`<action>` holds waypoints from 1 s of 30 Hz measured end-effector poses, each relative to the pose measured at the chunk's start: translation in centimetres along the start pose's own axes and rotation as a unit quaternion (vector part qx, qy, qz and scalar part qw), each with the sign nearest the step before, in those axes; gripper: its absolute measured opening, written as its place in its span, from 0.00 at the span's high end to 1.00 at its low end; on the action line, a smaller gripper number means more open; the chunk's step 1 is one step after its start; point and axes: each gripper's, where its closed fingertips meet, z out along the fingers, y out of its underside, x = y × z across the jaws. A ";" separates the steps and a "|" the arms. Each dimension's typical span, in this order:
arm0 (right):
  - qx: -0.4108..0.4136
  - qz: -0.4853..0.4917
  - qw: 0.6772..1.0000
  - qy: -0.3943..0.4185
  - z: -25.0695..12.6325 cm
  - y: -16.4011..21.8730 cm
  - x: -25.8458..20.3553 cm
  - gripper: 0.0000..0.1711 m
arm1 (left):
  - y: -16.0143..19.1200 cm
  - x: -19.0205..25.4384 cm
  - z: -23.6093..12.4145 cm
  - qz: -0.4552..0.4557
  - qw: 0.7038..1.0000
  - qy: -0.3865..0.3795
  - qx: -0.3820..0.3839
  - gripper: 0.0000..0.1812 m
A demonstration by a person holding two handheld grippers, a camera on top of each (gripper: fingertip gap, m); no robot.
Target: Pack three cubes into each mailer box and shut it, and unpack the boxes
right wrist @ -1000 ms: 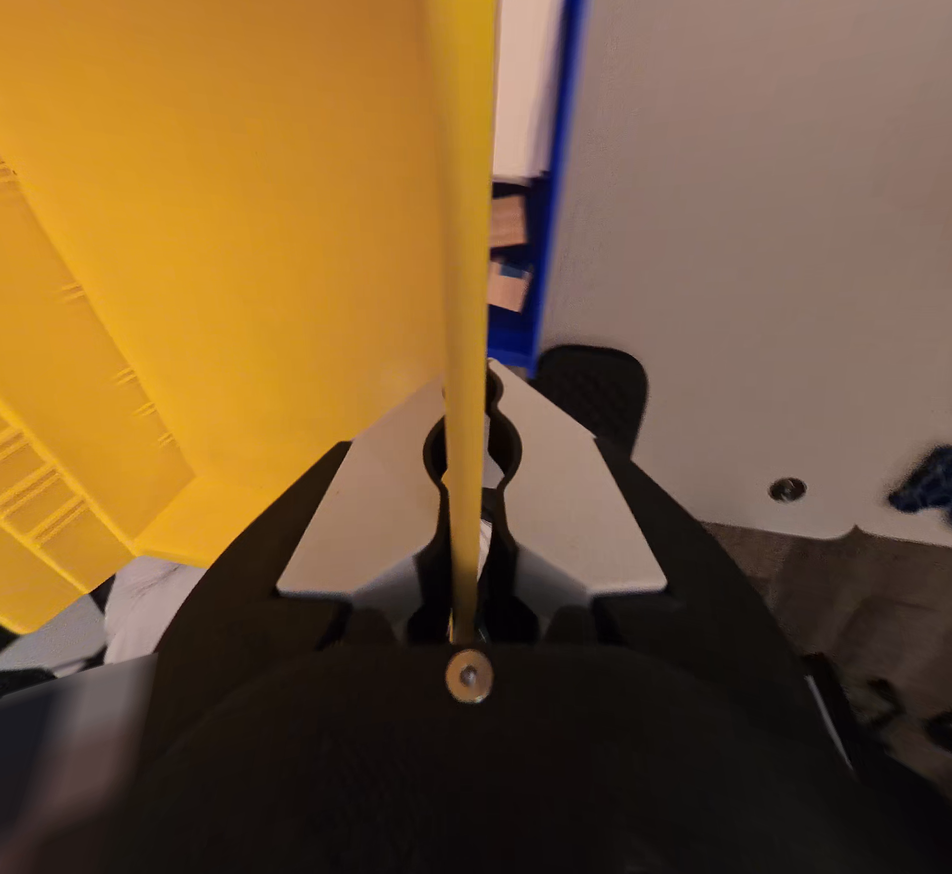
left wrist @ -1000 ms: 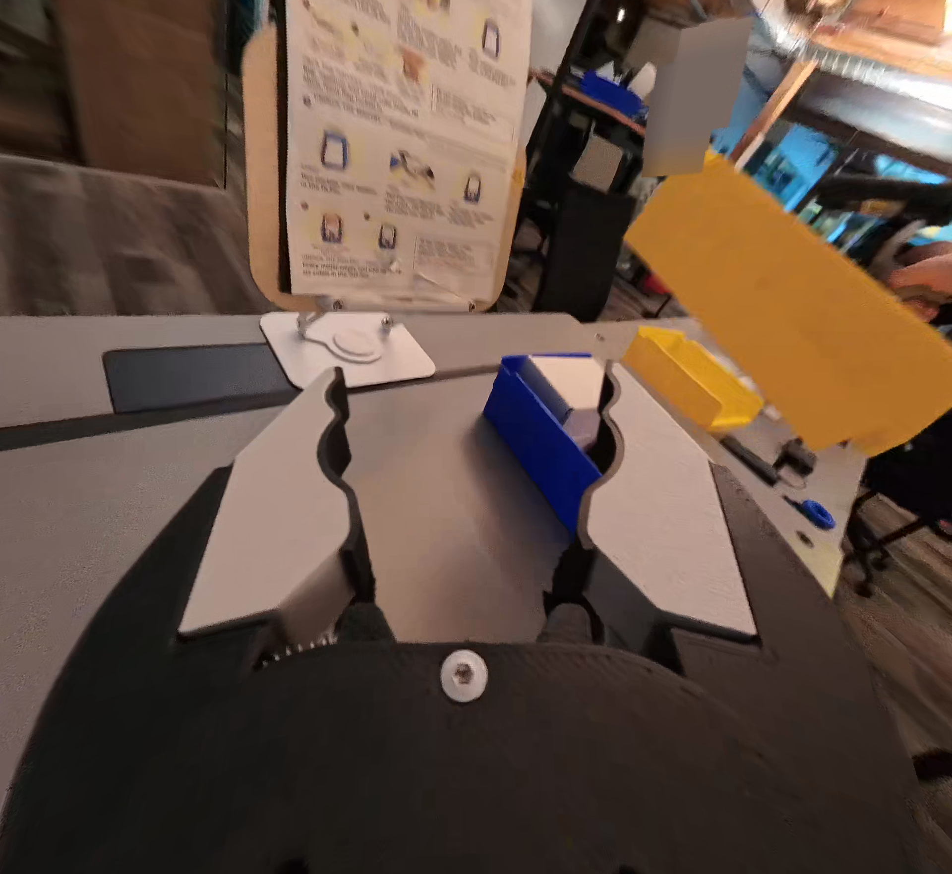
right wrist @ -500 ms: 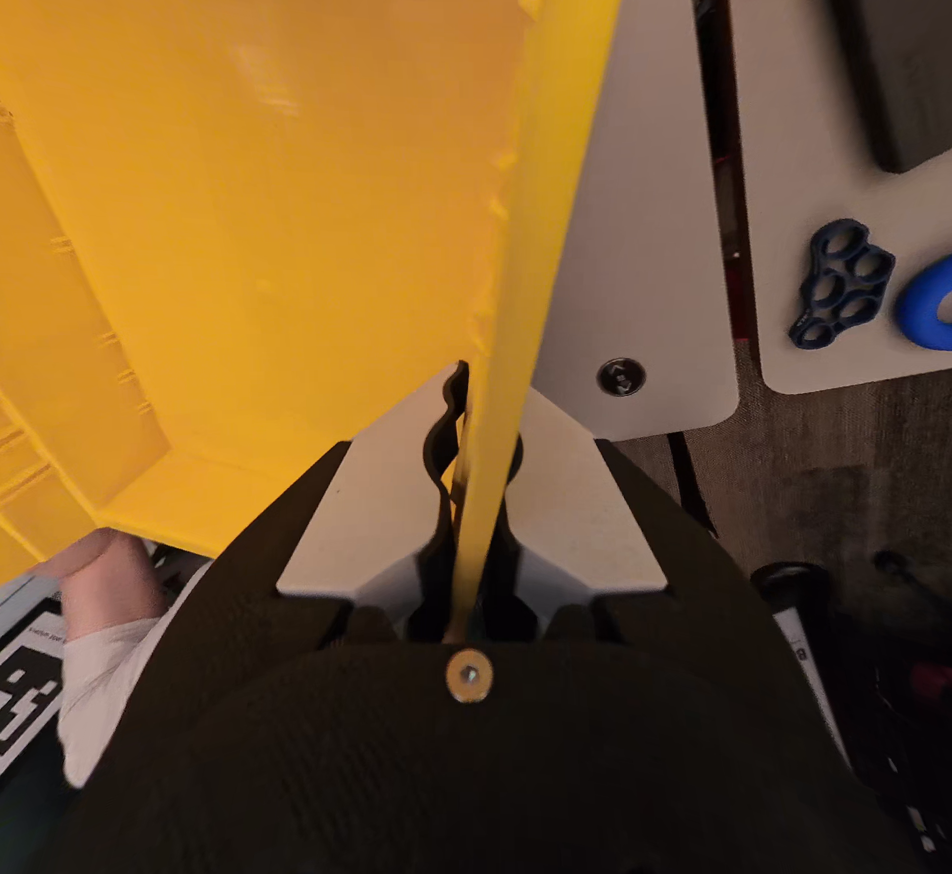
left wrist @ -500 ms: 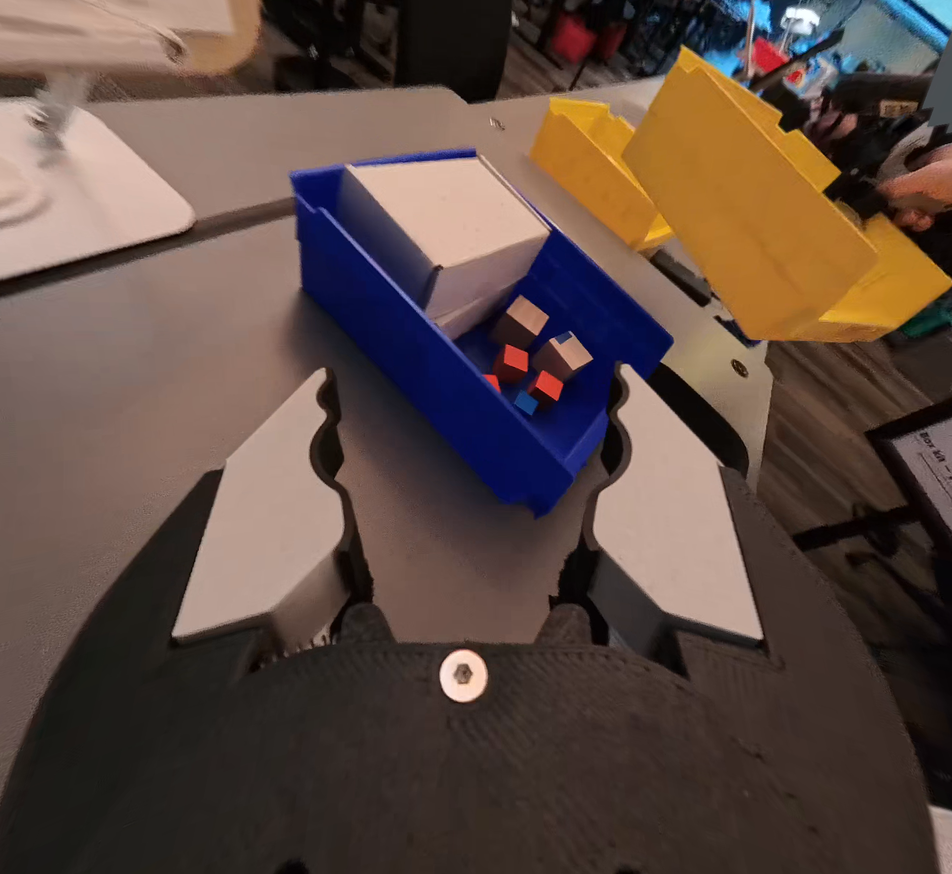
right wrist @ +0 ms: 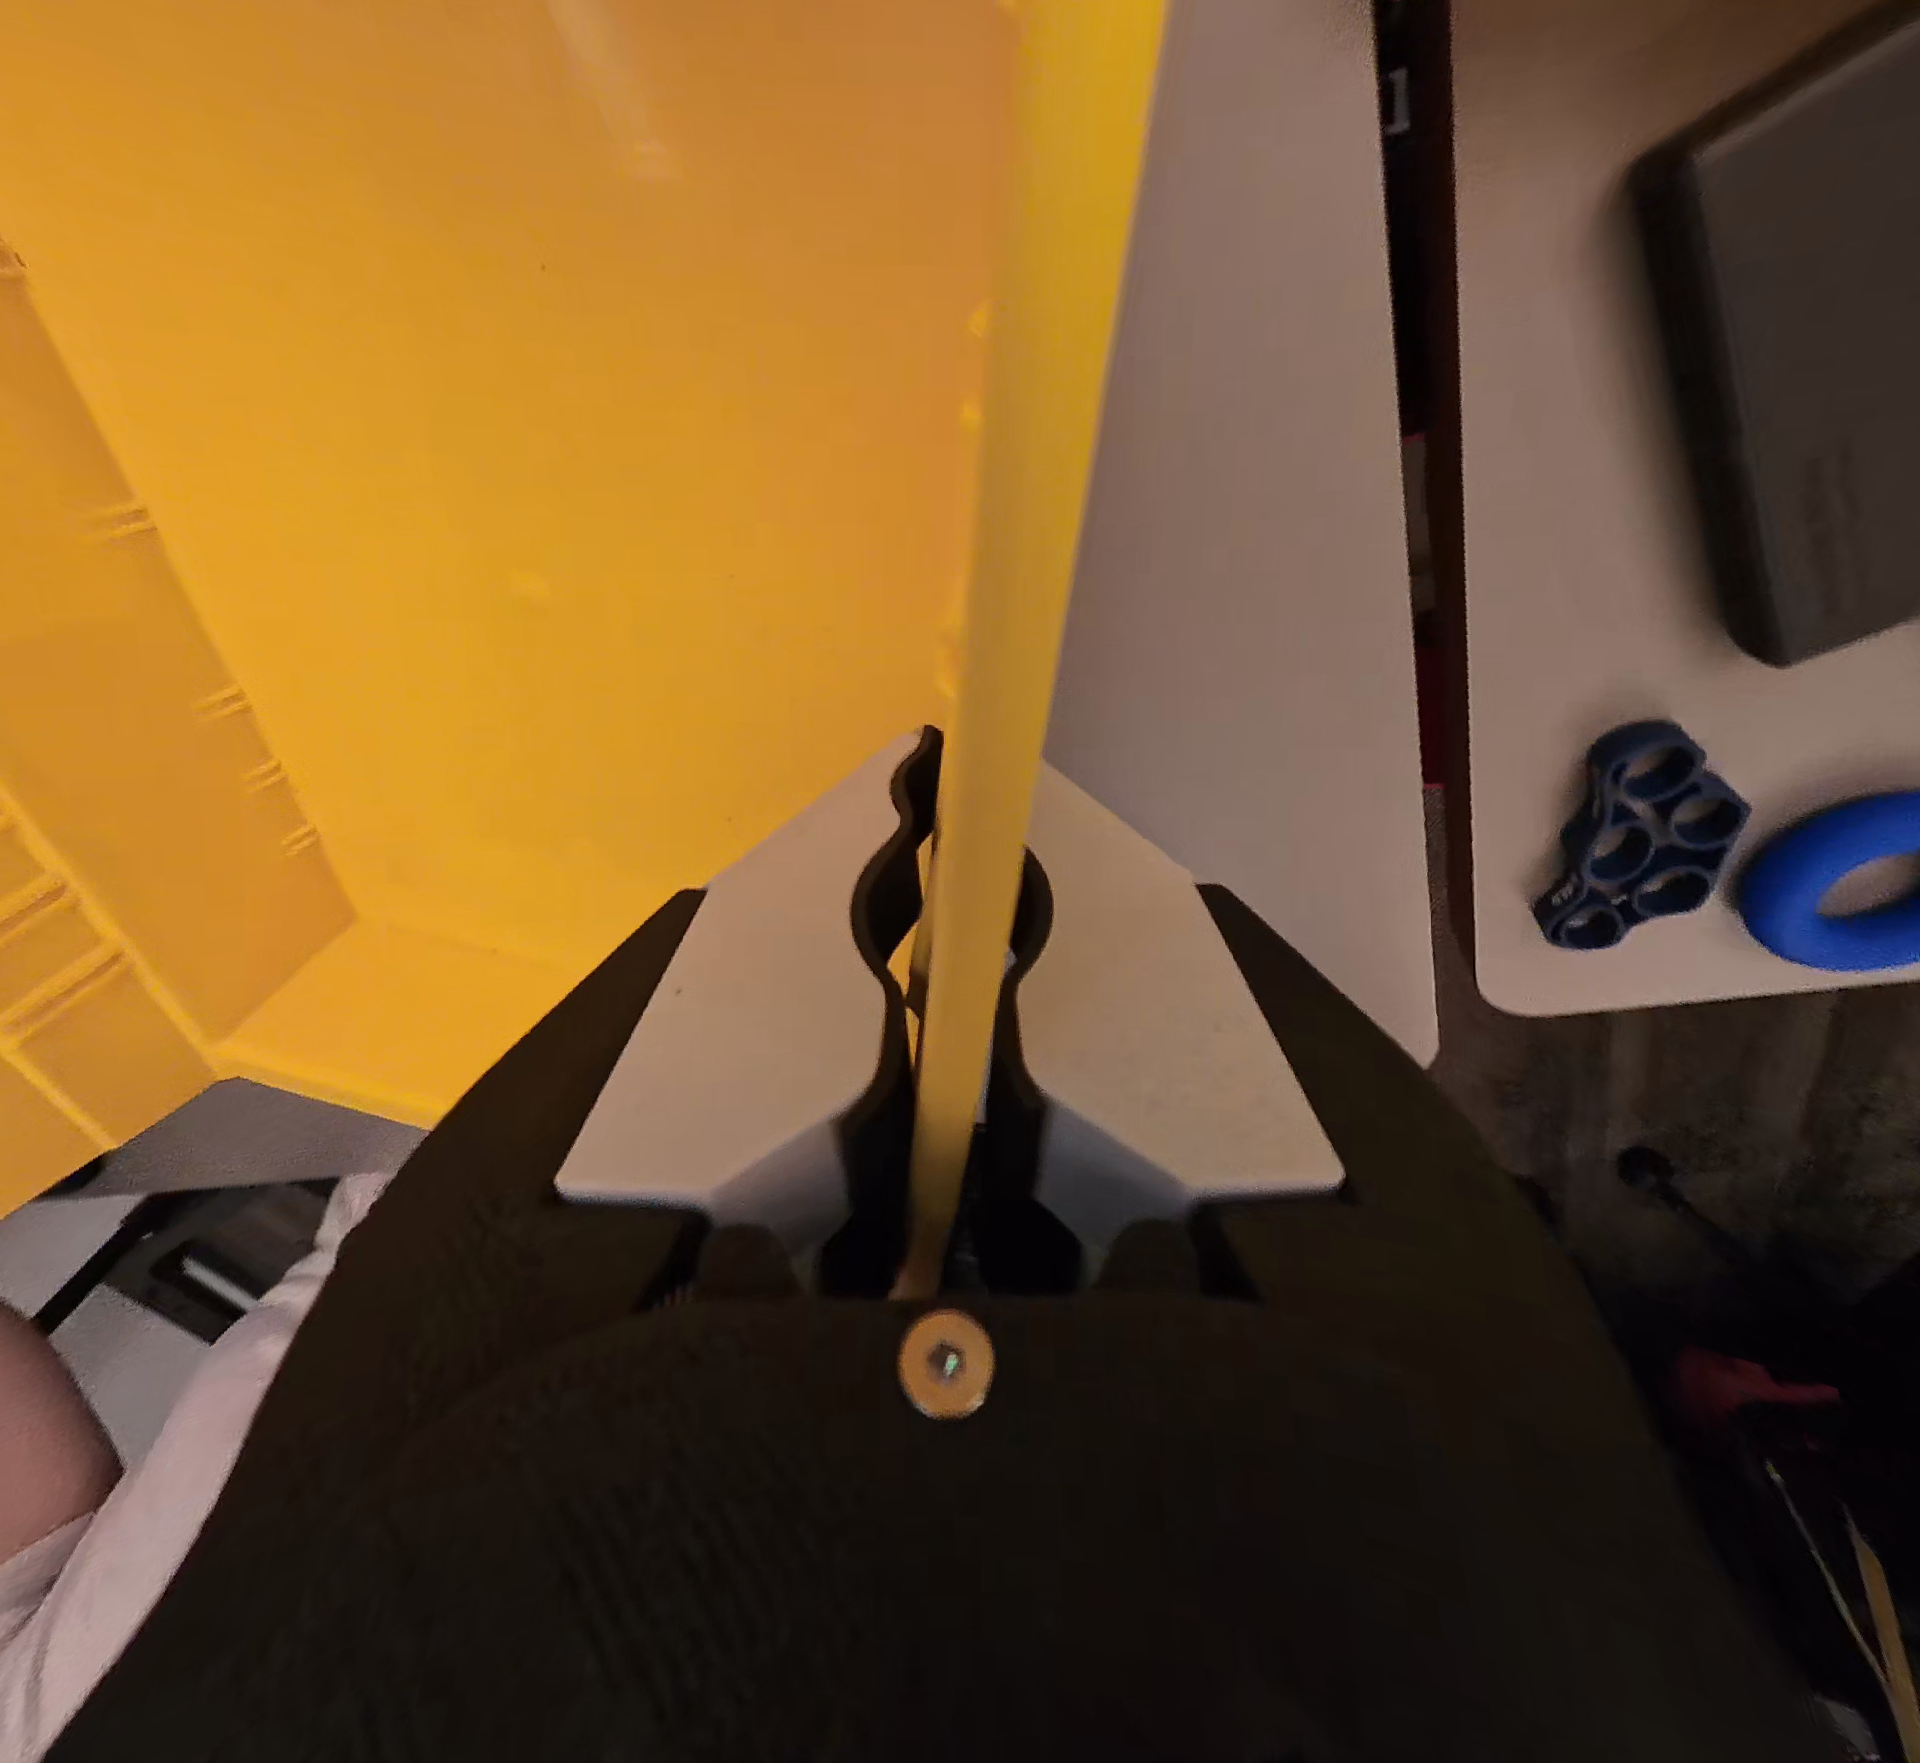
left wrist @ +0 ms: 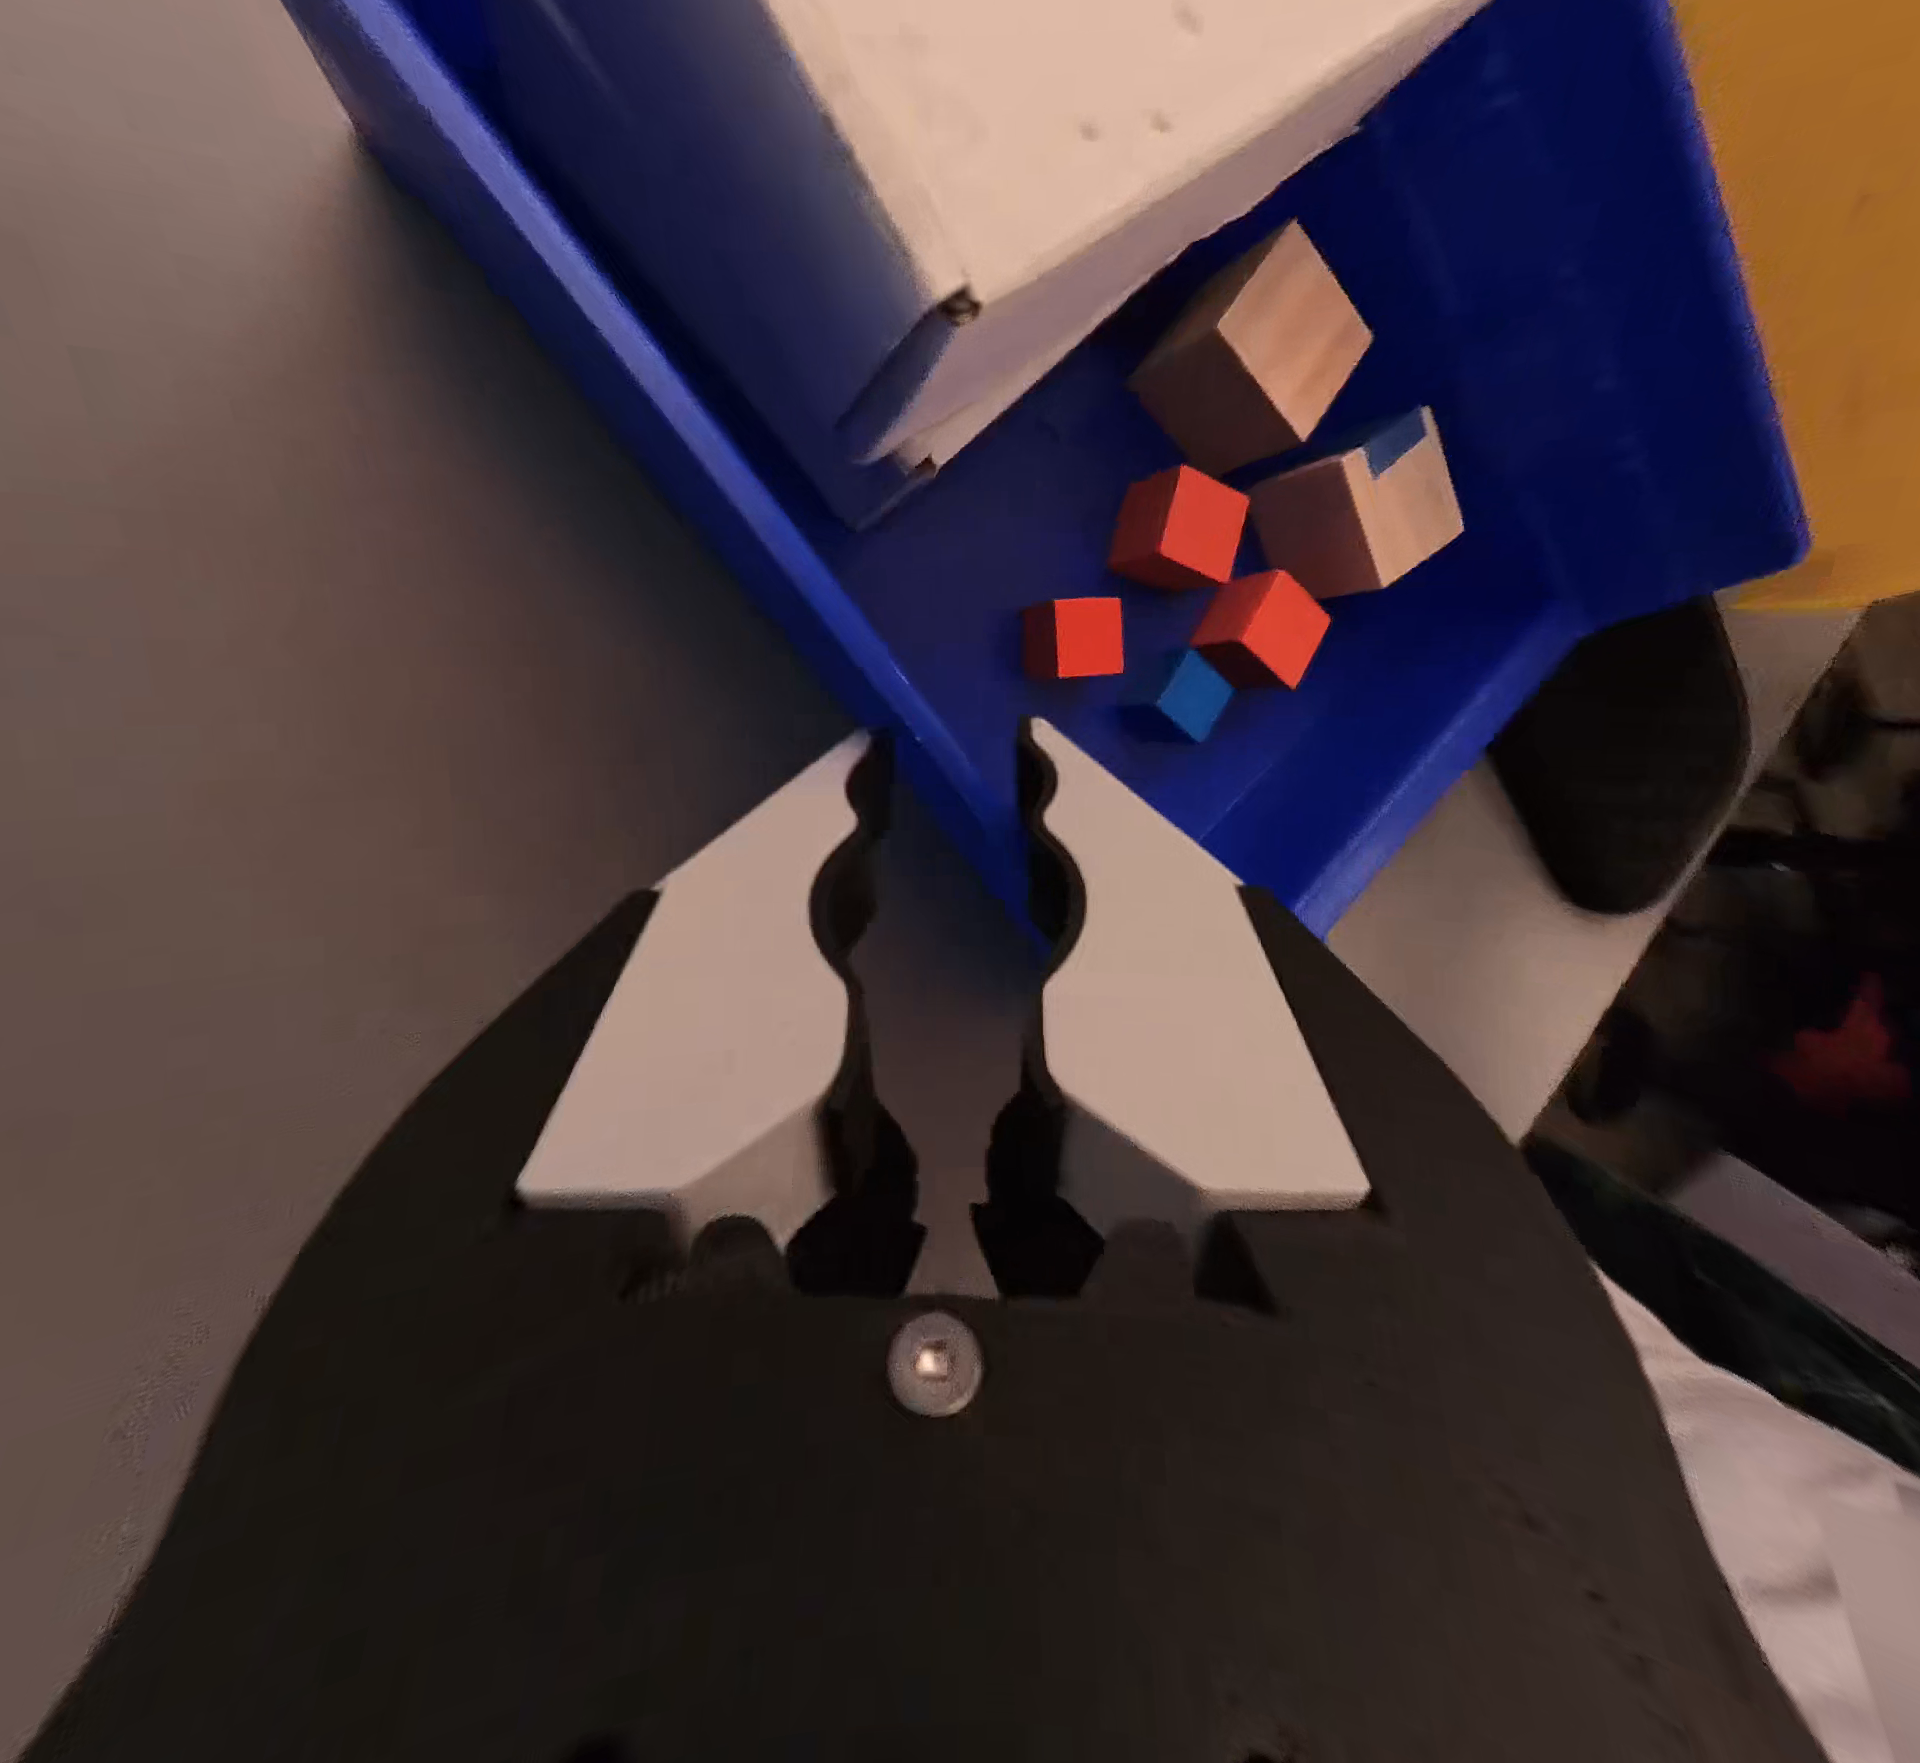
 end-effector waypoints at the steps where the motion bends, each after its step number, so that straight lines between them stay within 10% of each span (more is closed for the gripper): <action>1: 0.002 -0.005 1.000 0.004 0.6 -0.5 -0.3 0.98 | 0.1 0.1 0.0 -0.004 1.000 0.014 -0.010 0.88; 13: 0.002 -0.071 0.997 -0.025 5.4 -5.2 -7.7 0.98 | 2.7 -10.9 -6.5 -0.074 0.996 -0.044 0.001 0.96; 30: -0.014 -0.153 0.988 0.020 7.7 -9.6 -12.3 0.99 | 16.9 -29.0 -22.4 -0.312 0.918 -0.179 0.166 0.96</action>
